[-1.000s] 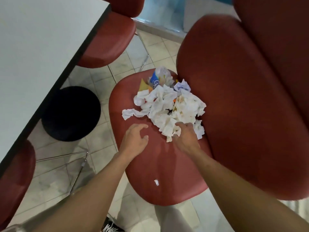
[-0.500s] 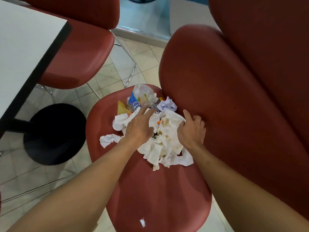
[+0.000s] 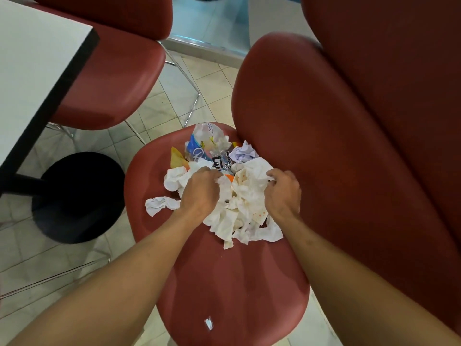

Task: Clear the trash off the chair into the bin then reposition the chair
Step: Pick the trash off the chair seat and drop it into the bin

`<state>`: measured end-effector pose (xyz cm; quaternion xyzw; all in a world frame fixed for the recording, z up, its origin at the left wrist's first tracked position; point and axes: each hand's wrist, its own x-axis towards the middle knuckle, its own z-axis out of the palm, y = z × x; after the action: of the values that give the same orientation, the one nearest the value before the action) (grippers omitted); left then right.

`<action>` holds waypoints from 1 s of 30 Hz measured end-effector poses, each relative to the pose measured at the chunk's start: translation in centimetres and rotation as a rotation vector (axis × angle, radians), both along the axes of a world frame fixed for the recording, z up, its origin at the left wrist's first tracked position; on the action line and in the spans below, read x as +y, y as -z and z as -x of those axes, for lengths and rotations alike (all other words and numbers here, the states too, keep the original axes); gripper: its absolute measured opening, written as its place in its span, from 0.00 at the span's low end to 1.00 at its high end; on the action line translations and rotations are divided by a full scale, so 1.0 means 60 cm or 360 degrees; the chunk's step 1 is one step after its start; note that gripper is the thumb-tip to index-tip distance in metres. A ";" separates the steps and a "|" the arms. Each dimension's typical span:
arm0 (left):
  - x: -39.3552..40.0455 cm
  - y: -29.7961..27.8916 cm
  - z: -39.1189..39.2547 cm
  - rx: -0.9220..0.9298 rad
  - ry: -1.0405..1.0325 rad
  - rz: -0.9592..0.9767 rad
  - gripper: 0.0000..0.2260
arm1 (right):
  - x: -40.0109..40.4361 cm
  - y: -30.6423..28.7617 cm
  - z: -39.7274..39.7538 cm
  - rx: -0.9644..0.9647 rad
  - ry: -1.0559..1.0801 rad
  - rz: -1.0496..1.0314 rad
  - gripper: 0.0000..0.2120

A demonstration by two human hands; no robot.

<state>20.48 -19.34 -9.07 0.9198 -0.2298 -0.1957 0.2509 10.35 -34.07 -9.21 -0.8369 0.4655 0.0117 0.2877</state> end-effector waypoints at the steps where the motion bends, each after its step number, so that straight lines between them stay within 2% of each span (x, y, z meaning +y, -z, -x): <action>1: 0.009 -0.014 0.007 -0.0024 -0.0002 0.0041 0.16 | 0.006 -0.012 0.005 -0.0028 0.0006 0.0015 0.19; 9: 0.109 -0.116 0.078 -0.0051 -0.0134 0.0231 0.10 | 0.111 -0.121 0.046 -0.0293 -0.0012 0.0000 0.17; 16: 0.292 -0.203 0.173 -0.0011 -0.0309 0.0334 0.09 | 0.300 -0.203 0.127 -0.0362 -0.0170 -0.0124 0.16; 19: 0.392 -0.228 0.220 0.0011 -0.0414 0.0253 0.09 | 0.402 -0.222 0.170 -0.0369 -0.0254 -0.0169 0.15; 26: 0.608 -0.252 0.309 -0.0047 -0.0444 0.0335 0.08 | 0.617 -0.230 0.238 -0.0360 -0.0400 -0.0219 0.14; 30: 0.717 -0.254 0.347 -0.0006 -0.0615 0.0243 0.06 | 0.726 -0.234 0.258 -0.0310 -0.0571 -0.0320 0.15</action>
<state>-0.33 23.66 6.18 0.9254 -0.0636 -0.1242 0.3525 -5.15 9.50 4.82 -0.8706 0.2757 0.0283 0.4065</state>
